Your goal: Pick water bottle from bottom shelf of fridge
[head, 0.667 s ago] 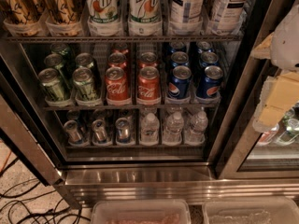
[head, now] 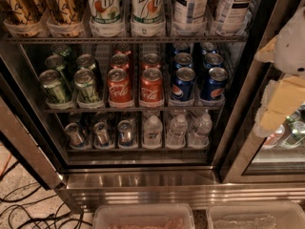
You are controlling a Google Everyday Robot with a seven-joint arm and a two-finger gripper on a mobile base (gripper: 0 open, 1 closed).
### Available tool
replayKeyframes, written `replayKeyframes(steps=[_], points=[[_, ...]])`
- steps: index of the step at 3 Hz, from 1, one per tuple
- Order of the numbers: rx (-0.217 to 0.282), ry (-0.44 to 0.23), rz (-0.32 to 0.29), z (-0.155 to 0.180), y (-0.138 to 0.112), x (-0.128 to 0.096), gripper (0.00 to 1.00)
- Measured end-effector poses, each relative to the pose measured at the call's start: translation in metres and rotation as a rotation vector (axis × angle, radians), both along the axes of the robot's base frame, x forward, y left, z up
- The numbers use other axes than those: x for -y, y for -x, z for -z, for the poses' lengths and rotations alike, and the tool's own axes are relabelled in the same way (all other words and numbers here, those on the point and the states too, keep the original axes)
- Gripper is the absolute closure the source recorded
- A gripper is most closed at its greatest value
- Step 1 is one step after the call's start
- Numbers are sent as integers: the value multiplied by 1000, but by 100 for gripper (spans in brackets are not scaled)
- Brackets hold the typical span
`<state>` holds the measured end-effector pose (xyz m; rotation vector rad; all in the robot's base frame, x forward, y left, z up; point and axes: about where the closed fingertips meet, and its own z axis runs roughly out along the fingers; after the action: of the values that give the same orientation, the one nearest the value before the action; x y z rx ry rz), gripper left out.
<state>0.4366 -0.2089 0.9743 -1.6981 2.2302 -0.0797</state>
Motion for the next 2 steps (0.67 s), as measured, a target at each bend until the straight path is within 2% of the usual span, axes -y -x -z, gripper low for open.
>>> replayKeyframes(steps=[1, 2], points=[[-18, -92, -6, 15, 6, -29, 0], [-38, -231, -2, 34, 16, -78, 0]])
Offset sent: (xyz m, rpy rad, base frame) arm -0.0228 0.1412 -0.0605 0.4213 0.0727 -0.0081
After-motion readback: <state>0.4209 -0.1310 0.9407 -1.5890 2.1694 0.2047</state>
